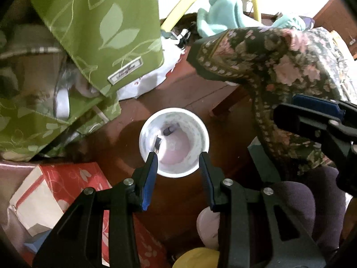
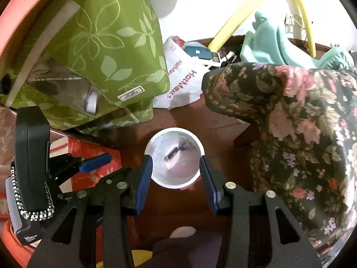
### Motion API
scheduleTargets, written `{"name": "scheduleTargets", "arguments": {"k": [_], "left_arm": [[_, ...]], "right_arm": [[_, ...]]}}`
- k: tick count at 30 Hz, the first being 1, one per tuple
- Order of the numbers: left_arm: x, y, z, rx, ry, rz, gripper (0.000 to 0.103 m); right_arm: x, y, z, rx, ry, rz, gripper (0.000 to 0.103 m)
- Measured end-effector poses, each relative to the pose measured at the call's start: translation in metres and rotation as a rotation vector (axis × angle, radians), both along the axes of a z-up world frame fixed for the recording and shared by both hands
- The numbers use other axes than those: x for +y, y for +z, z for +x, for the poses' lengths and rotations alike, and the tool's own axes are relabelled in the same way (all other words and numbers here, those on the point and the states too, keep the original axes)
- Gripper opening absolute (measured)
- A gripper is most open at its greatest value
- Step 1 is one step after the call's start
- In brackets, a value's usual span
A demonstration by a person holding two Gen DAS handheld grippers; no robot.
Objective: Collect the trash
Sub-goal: 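Open both tools to drop the items into the white cup, then move both empty tools back over the items on the quilt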
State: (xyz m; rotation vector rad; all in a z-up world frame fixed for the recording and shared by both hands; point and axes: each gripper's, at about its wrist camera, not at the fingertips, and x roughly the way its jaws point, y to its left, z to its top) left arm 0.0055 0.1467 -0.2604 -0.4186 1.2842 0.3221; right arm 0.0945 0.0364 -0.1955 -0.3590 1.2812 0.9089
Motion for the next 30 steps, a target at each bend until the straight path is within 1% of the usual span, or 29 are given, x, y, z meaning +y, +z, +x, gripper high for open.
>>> {"name": "scheduleTargets", "arguments": {"k": [4, 12, 16, 22, 30], "left_arm": [[-0.009, 0.022, 0.005, -0.036, -0.015, 0.036, 0.037], [-0.035, 0.069, 0.016, -0.129, -0.044, 0.088, 0.037], [-0.058, 0.093, 0.026, -0.175, -0.078, 0.127, 0.037], [-0.097, 0.121, 0.047, -0.232, -0.143, 0.159, 0.037], [-0.157, 0.143, 0.087, -0.281, -0.252, 0.182, 0.037]], "right_arm": [[-0.013, 0.018, 0.002, -0.019, -0.020, 0.038, 0.040], [-0.050, 0.061, 0.004, -0.118, -0.069, 0.103, 0.040], [-0.073, 0.077, 0.008, -0.157, -0.108, 0.134, 0.040], [-0.114, 0.093, 0.022, -0.200, -0.177, 0.165, 0.040], [-0.182, 0.107, 0.051, -0.242, -0.289, 0.168, 0.040]]}}
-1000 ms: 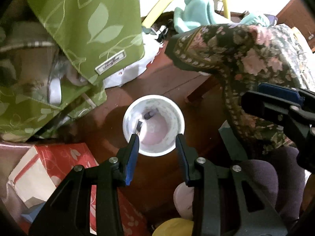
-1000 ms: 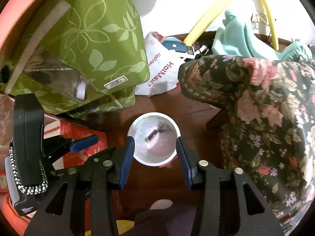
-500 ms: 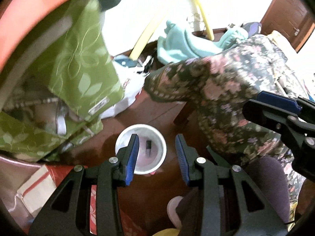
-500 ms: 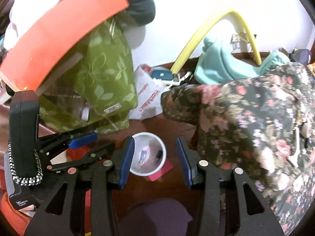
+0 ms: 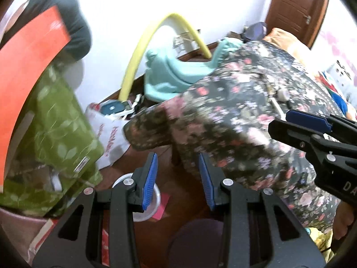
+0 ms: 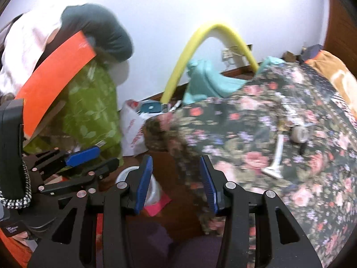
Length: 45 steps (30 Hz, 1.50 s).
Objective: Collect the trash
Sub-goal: 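Move both empty tools back over the items on the quilt, then grasp the white razor with the left tool while the right grasps the clear straw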
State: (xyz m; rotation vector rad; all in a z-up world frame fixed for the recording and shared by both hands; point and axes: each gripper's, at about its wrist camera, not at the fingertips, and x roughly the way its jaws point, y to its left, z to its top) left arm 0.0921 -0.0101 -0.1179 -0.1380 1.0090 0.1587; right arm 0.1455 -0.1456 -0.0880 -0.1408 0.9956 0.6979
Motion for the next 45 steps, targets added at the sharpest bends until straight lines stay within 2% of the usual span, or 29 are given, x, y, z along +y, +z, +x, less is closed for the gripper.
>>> {"name": "scheduleTargets", "arguments": {"k": [12, 22, 30, 34, 38, 42, 43, 44, 45], "left_arm": [[-0.082, -0.004, 0.074, 0.006, -0.150, -0.021, 0.038], [-0.129, -0.032, 0.130, 0.058, -0.248, -0.033, 0.038], [-0.145, -0.056, 0.162, 0.099, -0.256, -0.107, 0.038], [-0.150, -0.069, 0.174, 0.133, -0.263, -0.114, 0.038], [-0.153, -0.076, 0.181, 0.147, -0.259, -0.114, 0.038], [-0.154, -0.081, 0.185, 0.162, -0.247, -0.123, 0.038], [-0.154, -0.080, 0.184, 0.159, -0.241, -0.126, 0.038], [-0.154, -0.079, 0.183, 0.155, -0.238, -0.126, 0.038], [-0.153, -0.076, 0.183, 0.151, -0.234, -0.125, 0.038]], "right_arm": [[-0.105, -0.007, 0.050, 0.010, -0.202, -0.024, 0.040], [-0.164, -0.045, 0.101, 0.101, -0.319, -0.048, 0.040], [-0.174, -0.086, 0.151, 0.198, -0.348, -0.058, 0.040], [-0.167, -0.103, 0.170, 0.223, -0.357, -0.066, 0.040], [-0.151, -0.110, 0.179, 0.193, -0.340, -0.106, 0.040], [-0.142, -0.116, 0.175, 0.114, -0.310, -0.157, 0.038], [-0.142, -0.116, 0.171, 0.090, -0.301, -0.172, 0.036], [-0.141, -0.116, 0.170, 0.071, -0.294, -0.186, 0.030], [-0.143, -0.116, 0.166, 0.050, -0.295, -0.210, 0.020]]}}
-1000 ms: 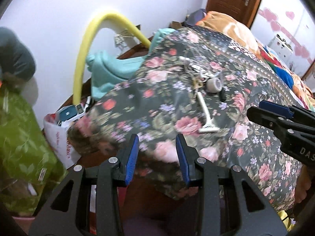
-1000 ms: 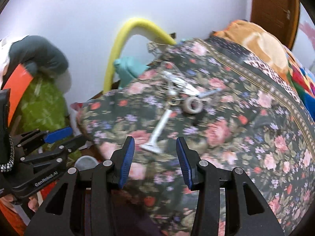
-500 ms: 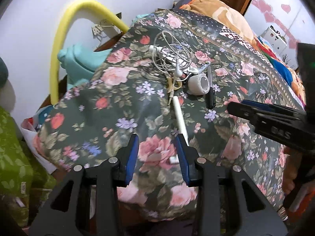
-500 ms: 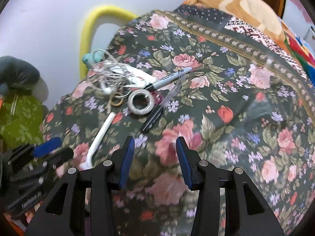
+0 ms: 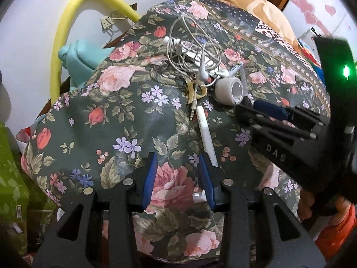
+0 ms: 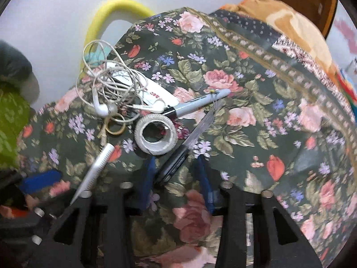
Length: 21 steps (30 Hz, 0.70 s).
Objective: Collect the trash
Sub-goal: 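Grasp the white razor with the left tool while the right grasps the clear straw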
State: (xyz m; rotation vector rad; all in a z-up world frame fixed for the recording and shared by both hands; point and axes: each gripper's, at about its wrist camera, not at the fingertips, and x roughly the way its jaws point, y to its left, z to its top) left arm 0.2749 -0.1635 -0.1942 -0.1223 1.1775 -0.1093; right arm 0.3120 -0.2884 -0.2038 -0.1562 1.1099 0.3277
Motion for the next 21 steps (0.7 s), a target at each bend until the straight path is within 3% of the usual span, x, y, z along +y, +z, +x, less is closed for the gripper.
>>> {"name": "scheduleTargets", "arguments": {"k": [3, 7, 13, 16, 18, 21], "left_arm": [[-0.001, 0.006, 0.002, -0.007, 0.008, -0.012, 0.038], [-0.010, 0.010, 0.006, -0.009, -0.011, -0.032, 0.038], [-0.030, -0.007, 0.009, 0.019, -0.034, 0.001, 0.038], [-0.032, -0.011, 0.005, -0.009, -0.020, 0.005, 0.029], [-0.033, -0.011, 0.004, -0.019, -0.019, 0.008, 0.009], [-0.034, -0.010, 0.003, -0.025, -0.027, 0.010, 0.008]], "right_arm": [[-0.012, 0.004, -0.003, 0.004, -0.003, 0.017, 0.012], [-0.031, 0.010, -0.007, 0.028, -0.022, 0.073, 0.010], [-0.050, 0.019, -0.025, 0.042, -0.032, 0.116, 0.010], [-0.059, 0.019, -0.036, 0.070, -0.036, 0.153, 0.010], [-0.063, 0.017, -0.040, 0.077, -0.040, 0.160, 0.010], [-0.068, 0.011, -0.046, 0.100, -0.032, 0.150, 0.010]]}}
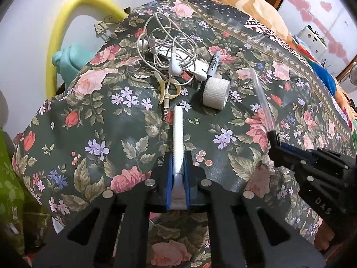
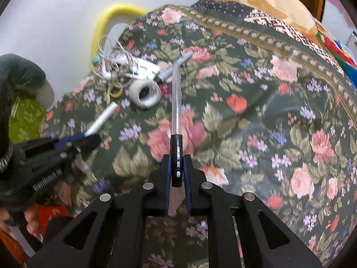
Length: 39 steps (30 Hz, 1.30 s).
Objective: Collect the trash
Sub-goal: 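Grasp the white razor with the left tool while the right grasps the clear straw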
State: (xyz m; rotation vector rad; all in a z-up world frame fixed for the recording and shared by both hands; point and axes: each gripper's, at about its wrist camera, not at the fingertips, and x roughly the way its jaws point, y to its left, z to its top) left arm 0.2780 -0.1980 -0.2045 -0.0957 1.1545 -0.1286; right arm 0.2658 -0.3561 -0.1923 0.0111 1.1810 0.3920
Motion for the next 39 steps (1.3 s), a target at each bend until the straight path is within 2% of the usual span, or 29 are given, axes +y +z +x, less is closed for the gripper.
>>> {"name": "scheduleTargets", "arguments": {"k": [5, 8, 9, 13, 19, 21, 28, 33, 34, 37, 39], "left_arm": [[-0.002, 0.000, -0.003, -0.016, -0.011, 0.017, 0.008], [-0.003, -0.001, -0.003, -0.018, -0.017, 0.024, 0.008], [-0.003, -0.001, -0.003, -0.018, -0.018, 0.022, 0.008], [-0.002, -0.002, -0.003, -0.020, -0.016, 0.018, 0.008], [-0.004, 0.002, -0.005, -0.024, -0.024, 0.028, 0.008], [-0.005, 0.004, -0.007, -0.023, -0.026, 0.016, 0.008], [-0.004, 0.030, -0.021, -0.070, -0.028, 0.000, 0.008], [0.002, 0.047, -0.034, -0.111, -0.025, 0.030, 0.008], [0.004, 0.049, -0.036, -0.114, -0.022, 0.030, 0.008], [0.009, 0.051, -0.042, -0.119, -0.017, 0.032, 0.008], [0.009, 0.051, -0.044, -0.123, -0.019, 0.043, 0.008]], "right_arm": [[-0.006, -0.009, 0.007, 0.036, -0.015, -0.021, 0.010], [-0.010, -0.010, 0.016, 0.058, -0.045, 0.010, 0.018], [-0.011, -0.010, 0.019, 0.055, -0.052, 0.013, 0.021], [-0.009, -0.011, 0.027, 0.028, -0.060, -0.011, 0.021], [-0.016, -0.014, 0.023, 0.036, -0.092, 0.027, 0.012], [-0.018, -0.010, 0.018, 0.029, -0.098, 0.032, 0.001], [-0.013, 0.013, 0.004, -0.016, -0.076, 0.026, 0.001], [-0.027, 0.012, 0.001, 0.065, -0.137, 0.092, 0.002], [-0.030, 0.010, 0.001, 0.074, -0.152, 0.098, 0.002], [-0.039, 0.007, 0.000, 0.090, -0.194, 0.114, 0.013], [-0.039, 0.002, 0.001, 0.100, -0.206, 0.106, 0.028]]}}
